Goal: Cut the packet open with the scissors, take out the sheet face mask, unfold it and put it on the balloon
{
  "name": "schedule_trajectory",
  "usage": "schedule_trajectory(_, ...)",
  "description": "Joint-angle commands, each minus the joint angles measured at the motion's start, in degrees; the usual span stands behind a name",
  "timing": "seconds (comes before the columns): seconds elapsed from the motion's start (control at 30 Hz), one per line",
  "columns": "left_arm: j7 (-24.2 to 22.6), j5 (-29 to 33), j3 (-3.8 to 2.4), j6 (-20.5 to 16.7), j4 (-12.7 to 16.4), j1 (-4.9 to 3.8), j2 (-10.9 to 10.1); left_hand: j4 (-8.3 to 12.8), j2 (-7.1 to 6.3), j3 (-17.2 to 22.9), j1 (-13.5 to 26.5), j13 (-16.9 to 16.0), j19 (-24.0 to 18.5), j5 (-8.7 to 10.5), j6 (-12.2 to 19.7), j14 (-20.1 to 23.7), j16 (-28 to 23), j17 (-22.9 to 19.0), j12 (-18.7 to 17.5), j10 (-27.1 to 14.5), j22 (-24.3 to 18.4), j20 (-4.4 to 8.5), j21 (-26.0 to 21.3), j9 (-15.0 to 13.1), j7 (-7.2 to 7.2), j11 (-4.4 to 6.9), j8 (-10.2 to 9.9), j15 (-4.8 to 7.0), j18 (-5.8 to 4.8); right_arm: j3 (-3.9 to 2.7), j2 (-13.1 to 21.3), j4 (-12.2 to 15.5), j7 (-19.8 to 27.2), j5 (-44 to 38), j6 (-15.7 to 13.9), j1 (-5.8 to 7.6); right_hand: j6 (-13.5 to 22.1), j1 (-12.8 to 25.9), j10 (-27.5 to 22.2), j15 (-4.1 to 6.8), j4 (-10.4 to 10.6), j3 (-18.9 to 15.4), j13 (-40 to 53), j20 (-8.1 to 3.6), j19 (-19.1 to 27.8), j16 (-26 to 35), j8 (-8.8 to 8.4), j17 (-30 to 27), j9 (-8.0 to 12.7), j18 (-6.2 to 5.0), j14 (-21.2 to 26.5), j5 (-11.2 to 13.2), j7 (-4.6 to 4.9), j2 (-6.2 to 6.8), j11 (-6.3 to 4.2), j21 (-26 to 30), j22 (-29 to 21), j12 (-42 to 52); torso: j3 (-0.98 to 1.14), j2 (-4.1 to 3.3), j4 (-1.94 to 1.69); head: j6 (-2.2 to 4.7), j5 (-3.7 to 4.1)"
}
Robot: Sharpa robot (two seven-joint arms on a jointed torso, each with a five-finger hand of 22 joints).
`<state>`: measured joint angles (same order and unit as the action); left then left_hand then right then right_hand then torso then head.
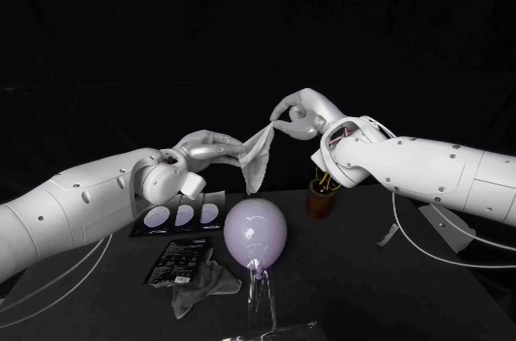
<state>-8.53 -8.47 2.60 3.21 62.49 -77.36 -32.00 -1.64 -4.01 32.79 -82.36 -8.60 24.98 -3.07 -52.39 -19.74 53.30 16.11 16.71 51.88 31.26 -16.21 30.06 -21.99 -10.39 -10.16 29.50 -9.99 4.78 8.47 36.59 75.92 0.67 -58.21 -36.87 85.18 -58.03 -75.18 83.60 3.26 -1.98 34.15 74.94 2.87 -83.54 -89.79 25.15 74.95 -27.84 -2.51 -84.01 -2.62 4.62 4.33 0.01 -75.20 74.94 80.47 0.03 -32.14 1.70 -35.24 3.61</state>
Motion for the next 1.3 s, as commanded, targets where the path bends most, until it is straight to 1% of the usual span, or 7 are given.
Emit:
schedule_trajectory(0.03, -1.22, 2.91, -0.09, 2.46, 0.17, -0.17, 0.11, -0.07, -0.43, 1.4, 0.78, 2.16, -2.05, 0.35, 0.39, 1.08, -5.24, -2.9, -3.03, -1.46, -3.45, -0.49, -5.02, -4.16, -1.37, -0.72, 0.85, -1.31, -1.04, -0.04, -0.5, -0.82, 2.21, 0.35, 1.37, 0.03, -0.33, -0.29, 1.54, 0.17, 0.02, 0.42, 8.46, -0.13, -0.44, -0.21, 0.19, 15.05, -0.05, -0.53, -5.99, -0.16, -0.09, 0.22, 0.11, 0.45, 10.99, 0.06, -0.04, 0.02, -0.06, 0.06, 0.01)
schedule_trajectory(0.27, -3.69, 8.38, -0.08, 5.78, 0.34, -0.17, 0.04, -0.27, -0.01, 3.77, 0.87, 4.78, -0.87, 0.42, 4.81, -4.52, -20.46, -10.11, -9.65, -1.39, -14.34, -0.59, -16.22, -7.96, -2.99, -2.08, 4.34, -2.08, -1.21, -0.04, -1.71, -2.85, 2.82, 0.82, 2.38, 0.02, -0.31, -0.28, 1.51, 0.17, 0.03, 0.43, 8.42, -0.12, -0.41, -0.21, 0.19, 15.05, -0.05, -0.54, -5.99, -0.16, -0.08, 0.21, 0.11, 0.51, 10.98, 0.01, -0.06, 0.01, -0.02, 0.06, 0.02)
schedule_trajectory(0.4, -5.18, 11.78, -0.07, 7.23, 0.36, -0.17, 0.08, -0.52, 2.32, 5.35, 0.94, 4.97, -1.77, 0.4, 11.4, -2.22, -31.94, -12.99, -13.01, -4.72, -20.05, -0.62, -21.49, -12.27, -4.36, -3.36, 10.75, -2.96, -1.2, -0.04, -2.3, -3.78, 3.11, 0.96, 2.68, 0.0, -0.26, -0.26, 1.5, 0.17, 0.06, 0.45, 8.42, -0.12, -0.38, -0.21, 0.19, 15.05, -0.05, -0.56, -5.99, -0.16, -0.07, 0.18, 0.12, 0.58, 10.96, 0.0, -0.05, 0.0, -0.06, 0.09, -0.01)
schedule_trajectory(0.53, -6.49, 14.76, -0.07, 7.88, 0.4, -0.16, 0.21, -1.51, 4.24, 7.05, 1.41, 5.18, 0.98, 0.26, 15.6, -5.31, -32.53, -12.84, -13.31, -7.82, -20.98, -0.54, -22.01, -14.29, -5.11, -3.69, 14.21, -2.96, -0.72, -0.04, -2.76, -4.56, 3.63, 1.36, 3.29, -0.02, -0.26, -0.26, 1.5, 0.17, 0.06, 0.45, 8.42, -0.12, -0.38, -0.21, 0.19, 15.05, -0.05, -0.56, -5.99, -0.16, -0.07, 0.18, 0.12, 0.58, 10.96, 0.0, -0.04, 0.0, 0.01, 0.17, -0.06)
schedule_trajectory(0.6, -6.96, 16.12, -0.07, 8.17, 0.43, -0.16, 0.27, -2.16, 4.91, 9.91, 2.49, 4.98, 3.42, 0.37, 20.1, -7.2, -34.01, -12.86, -12.78, -8.41, -22.03, -0.81, -22.79, -17.57, -6.29, -3.67, 20.13, -3.47, -0.44, -0.03, -3.0, -4.94, 3.92, 1.69, 3.9, -0.04, -0.22, -0.25, 1.44, 0.16, 0.07, 0.48, 8.35, -0.11, -0.34, -0.21, 0.19, 15.05, -0.06, -0.58, -5.99, -0.16, -0.07, 0.16, 0.12, 0.68, 10.93, -0.11, -0.04, 0.01, 0.01, 0.14, -0.1)
schedule_trajectory(0.93, -4.77, 19.13, -0.06, 10.22, 0.61, -0.15, 0.42, -6.02, 5.96, 18.62, 6.63, 4.9, 18.96, 0.37, 32.57, -17.21, -34.23, -12.13, -12.71, -8.38, -23.15, -0.47, -21.65, -24.11, -6.64, -4.44, 32.55, -2.52, 4.04, -0.02, -4.14, -6.49, 5.22, 4.28, 4.39, -0.05, 0.35, 0.05, 0.78, 0.05, 0.35, 0.49, 7.62, -0.04, -0.02, -0.21, 0.2, 15.05, -0.11, -0.7, -5.99, -0.16, 0.04, 0.12, 0.24, 1.36, 10.75, -1.25, 0.01, 0.03, 0.02, 0.32, 0.04)
schedule_trajectory(1.3, -0.82, 19.57, -0.06, 11.24, 1.08, -0.15, 0.33, -7.36, 6.45, 20.31, 7.97, 4.86, 23.93, 0.32, 36.21, -19.26, -35.42, -11.96, -12.58, -9.57, -24.27, -0.4, -21.4, -25.39, -6.68, -4.44, 35.98, -2.19, 4.89, -0.02, -5.56, -8.79, 5.68, 7.39, 3.6, -0.11, 0.82, 0.25, -0.25, -0.02, 0.55, 0.38, 6.37, 0.03, 0.47, -0.21, 0.25, 15.05, -0.2, -0.91, -5.99, -0.16, 0.09, 0.18, 0.3, 2.51, 10.45, -3.15, -0.02, 0.03, -0.02, 0.44, 0.18)
